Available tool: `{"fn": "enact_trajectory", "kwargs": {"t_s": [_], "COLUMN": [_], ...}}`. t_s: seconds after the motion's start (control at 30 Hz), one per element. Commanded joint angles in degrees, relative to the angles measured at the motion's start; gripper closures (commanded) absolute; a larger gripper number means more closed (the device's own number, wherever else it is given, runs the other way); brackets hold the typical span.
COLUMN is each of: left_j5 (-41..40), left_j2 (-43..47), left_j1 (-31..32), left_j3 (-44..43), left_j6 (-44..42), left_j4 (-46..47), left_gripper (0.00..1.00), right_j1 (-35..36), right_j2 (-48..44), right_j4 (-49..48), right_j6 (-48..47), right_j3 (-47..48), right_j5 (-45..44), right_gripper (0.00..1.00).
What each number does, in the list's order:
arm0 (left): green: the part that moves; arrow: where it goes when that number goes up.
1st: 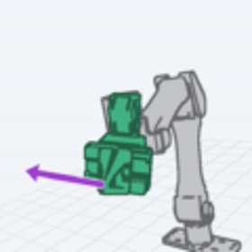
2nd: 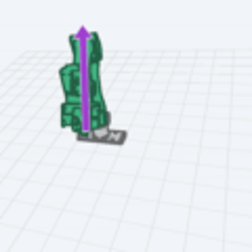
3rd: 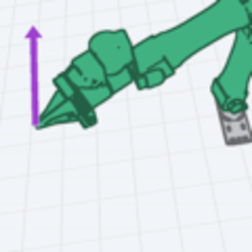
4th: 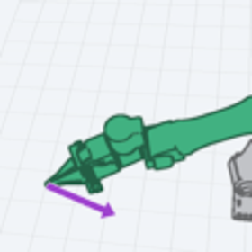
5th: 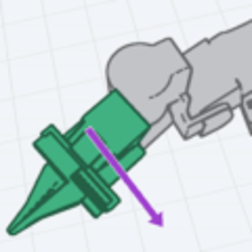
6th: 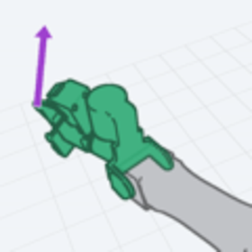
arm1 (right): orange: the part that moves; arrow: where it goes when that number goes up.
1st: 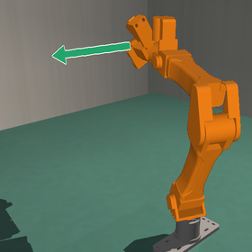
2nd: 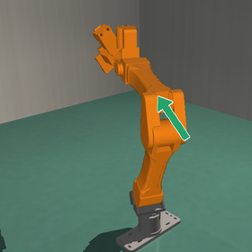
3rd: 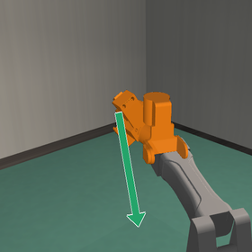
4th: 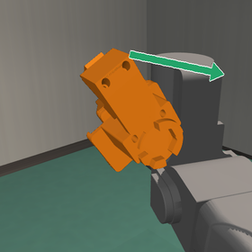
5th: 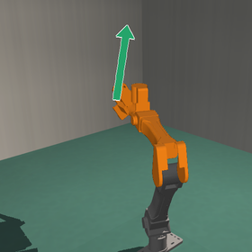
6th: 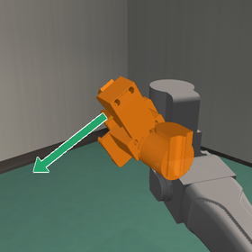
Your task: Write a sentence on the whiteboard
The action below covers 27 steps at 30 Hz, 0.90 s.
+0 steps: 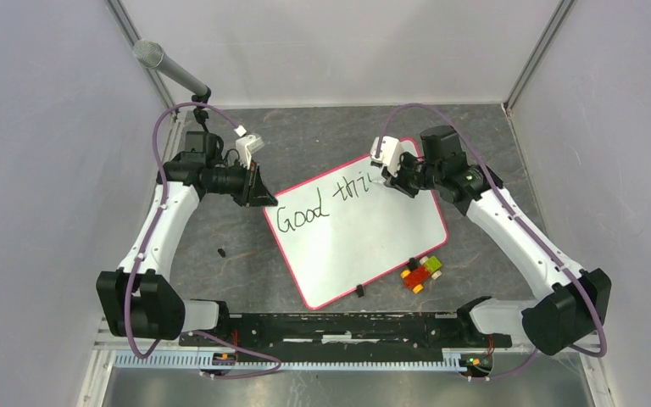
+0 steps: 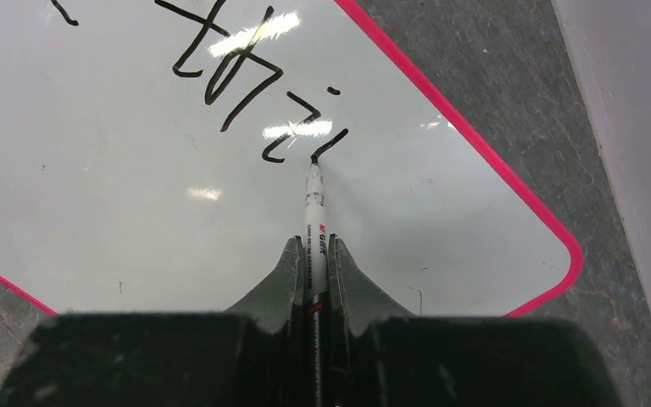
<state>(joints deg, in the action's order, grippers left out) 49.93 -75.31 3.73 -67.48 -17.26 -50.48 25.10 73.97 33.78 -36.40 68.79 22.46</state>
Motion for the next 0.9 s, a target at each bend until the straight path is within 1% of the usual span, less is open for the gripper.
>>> {"fn": "enact_trajectory", "kwargs": {"t_s": [0.0, 0.23, 0.57, 0.87], "left_j5": [-1.1, -1.6, -1.6, -1.9], "left_j2": [1.2, 1.4, 1.7, 1.7], "left_j1": [0.0, -0.1, 0.0, 0.0], "left_j3": [0.5, 0.7, 1.1, 1.2], "left_j6": [0.4, -0.2, -0.6, -0.9], "left_j4": [1.4, 1.4, 1.4, 1.4], "left_gripper": [0.98, 0.98, 0.97, 0.98], "right_j1": [-0.2, -0.1, -0.1, -0.1], "right_j2": [-2.1, -3.2, -0.9, 1.2], "right_j4": [0.4, 1.2, -1.8, -2.3], "right_j6": [-1.0, -1.0, 0.5, 0.9], "right_j3": [-2.3, -2.7, 1.6, 4.1], "right_j5": [-0.4, 0.1, -0.8, -1.0], "right_gripper": [1.0, 1.0, 1.0, 1.0]}}
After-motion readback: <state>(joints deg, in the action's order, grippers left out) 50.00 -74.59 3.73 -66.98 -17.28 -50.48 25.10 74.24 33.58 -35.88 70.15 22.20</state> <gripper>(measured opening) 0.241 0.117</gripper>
